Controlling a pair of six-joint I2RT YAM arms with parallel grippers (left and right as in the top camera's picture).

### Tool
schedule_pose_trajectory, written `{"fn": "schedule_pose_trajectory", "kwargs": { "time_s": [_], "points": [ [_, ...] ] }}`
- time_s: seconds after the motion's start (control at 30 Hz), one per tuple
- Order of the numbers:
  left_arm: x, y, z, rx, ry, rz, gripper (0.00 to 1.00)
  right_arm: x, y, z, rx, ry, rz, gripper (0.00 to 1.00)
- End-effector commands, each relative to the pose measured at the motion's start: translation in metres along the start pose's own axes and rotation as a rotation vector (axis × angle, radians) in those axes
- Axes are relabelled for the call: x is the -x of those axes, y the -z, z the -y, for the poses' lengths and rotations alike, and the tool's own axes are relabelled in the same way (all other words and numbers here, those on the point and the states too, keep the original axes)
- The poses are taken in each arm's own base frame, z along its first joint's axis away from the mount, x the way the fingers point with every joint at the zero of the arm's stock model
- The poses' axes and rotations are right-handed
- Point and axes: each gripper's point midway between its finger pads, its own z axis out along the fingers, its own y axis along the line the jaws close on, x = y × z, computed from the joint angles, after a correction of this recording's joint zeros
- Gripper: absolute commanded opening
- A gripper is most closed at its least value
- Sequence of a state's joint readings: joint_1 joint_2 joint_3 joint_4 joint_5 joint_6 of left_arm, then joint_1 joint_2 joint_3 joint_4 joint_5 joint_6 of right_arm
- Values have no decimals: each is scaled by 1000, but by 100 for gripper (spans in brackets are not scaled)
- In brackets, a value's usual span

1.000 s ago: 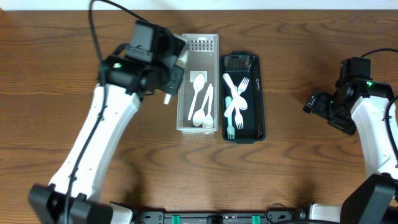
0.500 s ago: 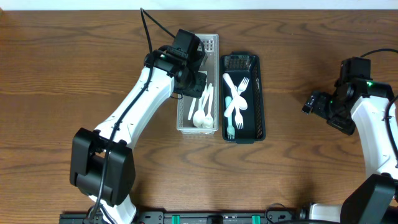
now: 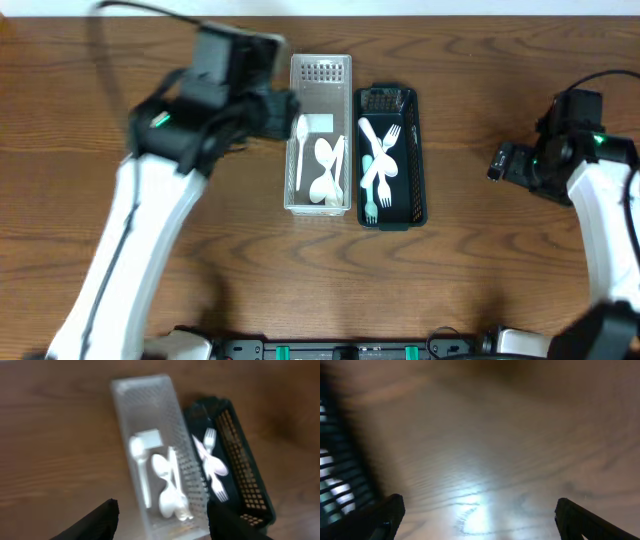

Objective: Pack container

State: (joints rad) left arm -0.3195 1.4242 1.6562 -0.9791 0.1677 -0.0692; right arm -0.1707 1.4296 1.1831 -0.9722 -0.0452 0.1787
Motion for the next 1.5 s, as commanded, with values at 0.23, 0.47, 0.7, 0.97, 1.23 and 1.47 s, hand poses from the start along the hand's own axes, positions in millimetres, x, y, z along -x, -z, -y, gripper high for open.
{"fn": "schedule_pose_trajectory", "kwargs": {
  "time_s": [0.23, 0.47, 0.7, 0.97, 1.23, 1.47],
  "points": [
    [-35, 137, -60, 372, -19, 167, 76, 21, 214, -76, 363, 315, 698, 99],
    [-79, 182, -66, 410, -13, 165, 98, -30, 283, -65, 383, 341, 902, 99],
    [-84, 191, -65, 406, -12, 190, 98, -52, 306, -60, 390, 351, 984, 99],
    [-82, 191, -65, 405, -11, 196, 98, -62, 291, -57, 383, 341, 911, 99],
    [-82, 191, -65, 405, -11, 196, 98, -57, 298, -58, 387, 345, 945, 99],
    [-82, 191, -65, 405, -11, 196, 98, -61, 292, -57, 384, 342, 916, 99]
  ]
}}
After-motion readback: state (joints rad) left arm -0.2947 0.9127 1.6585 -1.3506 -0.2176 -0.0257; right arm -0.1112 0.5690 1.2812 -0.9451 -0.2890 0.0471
